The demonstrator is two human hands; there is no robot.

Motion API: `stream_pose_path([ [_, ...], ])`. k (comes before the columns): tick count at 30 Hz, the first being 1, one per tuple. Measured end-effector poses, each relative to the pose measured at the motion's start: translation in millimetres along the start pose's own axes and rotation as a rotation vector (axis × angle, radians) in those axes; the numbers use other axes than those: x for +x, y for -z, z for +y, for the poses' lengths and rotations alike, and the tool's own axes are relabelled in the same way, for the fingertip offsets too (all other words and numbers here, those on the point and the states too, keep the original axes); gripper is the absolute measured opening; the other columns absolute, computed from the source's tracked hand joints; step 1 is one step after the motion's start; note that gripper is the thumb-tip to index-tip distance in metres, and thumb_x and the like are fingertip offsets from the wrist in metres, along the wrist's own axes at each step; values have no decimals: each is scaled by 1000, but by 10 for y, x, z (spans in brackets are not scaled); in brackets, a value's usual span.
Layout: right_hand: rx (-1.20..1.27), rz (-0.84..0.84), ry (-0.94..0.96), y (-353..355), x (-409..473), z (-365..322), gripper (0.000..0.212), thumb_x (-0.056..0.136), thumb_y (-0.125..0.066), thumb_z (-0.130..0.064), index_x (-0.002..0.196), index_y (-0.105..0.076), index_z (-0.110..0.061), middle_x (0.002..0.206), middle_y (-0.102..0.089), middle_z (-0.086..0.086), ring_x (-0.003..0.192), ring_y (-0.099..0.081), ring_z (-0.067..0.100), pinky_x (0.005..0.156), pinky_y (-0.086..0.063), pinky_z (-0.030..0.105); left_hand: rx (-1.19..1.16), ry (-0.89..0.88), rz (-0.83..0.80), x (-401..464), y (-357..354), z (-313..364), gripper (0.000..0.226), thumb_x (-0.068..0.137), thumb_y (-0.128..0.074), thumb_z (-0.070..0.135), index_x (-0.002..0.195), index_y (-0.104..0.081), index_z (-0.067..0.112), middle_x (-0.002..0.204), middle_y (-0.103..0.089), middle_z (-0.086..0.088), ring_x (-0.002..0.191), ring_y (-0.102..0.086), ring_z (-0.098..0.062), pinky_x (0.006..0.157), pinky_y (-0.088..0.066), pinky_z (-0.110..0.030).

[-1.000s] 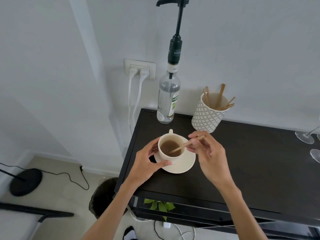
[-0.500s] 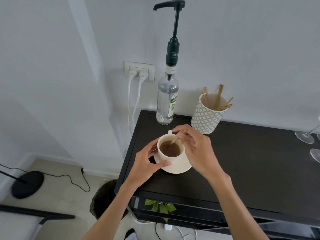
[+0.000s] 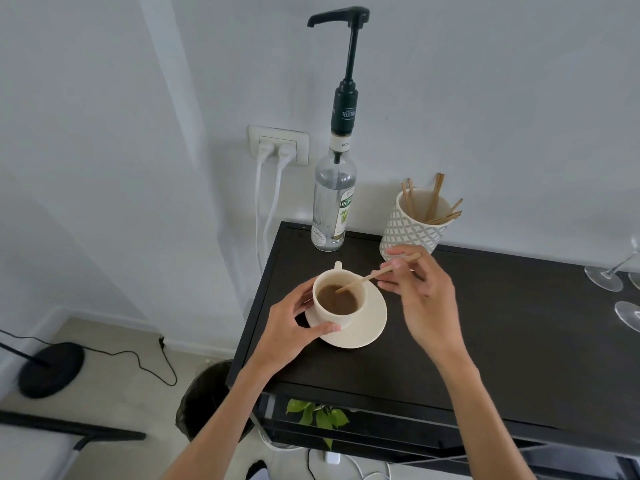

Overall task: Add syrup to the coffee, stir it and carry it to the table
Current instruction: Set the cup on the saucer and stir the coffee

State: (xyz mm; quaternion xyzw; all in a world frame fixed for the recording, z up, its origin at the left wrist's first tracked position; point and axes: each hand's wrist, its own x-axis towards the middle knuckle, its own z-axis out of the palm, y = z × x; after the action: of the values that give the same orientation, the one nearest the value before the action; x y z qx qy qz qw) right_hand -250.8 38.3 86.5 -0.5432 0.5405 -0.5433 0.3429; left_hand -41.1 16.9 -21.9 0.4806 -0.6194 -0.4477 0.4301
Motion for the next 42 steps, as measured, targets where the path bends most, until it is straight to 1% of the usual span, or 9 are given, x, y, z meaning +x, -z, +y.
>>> stream_pose_path([
  [7,309,198,-170,437,-128,138,17,103,-53,-11,117,-63,-8,99,-75,17,95,-78,32,87,-63,38,12,3,1,-3,-3,-3,78,70,-95,22,133,-55,44,130,-66,29,126,-61,1,103,-48,-11],
  [10,425,256,-236,510,-189,236,17,97,-57,-18,113,-63,-12,98,-74,19,96,-77,33,89,-63,38,9,3,3,-2,-5,-9,79,70,-95,23,136,-55,41,131,-66,26,127,-61,0,103,-48,-11],
  [16,591,405,-373,510,-232,401,15,102,-55,-10,108,-66,-18,105,-72,18,98,-77,31,89,-62,37,29,2,7,-6,-13,-34,80,70,-95,27,137,-54,41,131,-66,27,126,-61,2,104,-49,-14],
  [19,498,433,-294,438,-266,473,15,100,-59,-10,109,-68,-17,109,-73,18,101,-77,31,91,-62,37,42,0,7,-7,-17,-34,79,70,-95,28,135,-53,44,132,-65,29,126,-61,3,103,-48,-11],
  [24,218,385,-98,259,-386,566,19,96,-62,-1,103,-74,-15,99,-78,5,95,-77,24,88,-63,33,51,-1,0,-7,-14,-40,79,71,-95,26,137,-54,40,131,-66,27,126,-61,2,103,-49,-12],
  [32,261,457,-32,166,-401,455,15,97,-62,-5,108,-71,-11,105,-75,15,97,-77,26,89,-62,37,90,5,-10,-21,-25,1,83,70,-94,36,141,-50,41,135,-63,28,129,-58,2,105,-47,-14],
  [36,263,432,-12,124,-326,404,20,98,-62,-11,116,-66,-5,100,-78,0,98,-77,22,92,-61,43,121,59,28,-118,64,-30,89,71,-92,44,147,-47,36,143,-59,23,134,-53,2,112,-41,-19],
  [39,295,385,19,57,-286,312,29,96,-61,-18,122,-63,-5,101,-78,-1,100,-76,23,95,-59,46,224,106,93,-299,233,-76,79,76,-87,49,145,-48,43,141,-53,32,130,-46,17,109,-35,-11],
  [42,276,317,53,-51,-248,219,29,97,-60,-15,124,-61,-4,108,-76,5,102,-76,22,97,-58,48,236,168,181,-513,415,-126,62,85,-80,43,141,-51,43,132,-49,39,119,-40,32,93,-31,8],
])
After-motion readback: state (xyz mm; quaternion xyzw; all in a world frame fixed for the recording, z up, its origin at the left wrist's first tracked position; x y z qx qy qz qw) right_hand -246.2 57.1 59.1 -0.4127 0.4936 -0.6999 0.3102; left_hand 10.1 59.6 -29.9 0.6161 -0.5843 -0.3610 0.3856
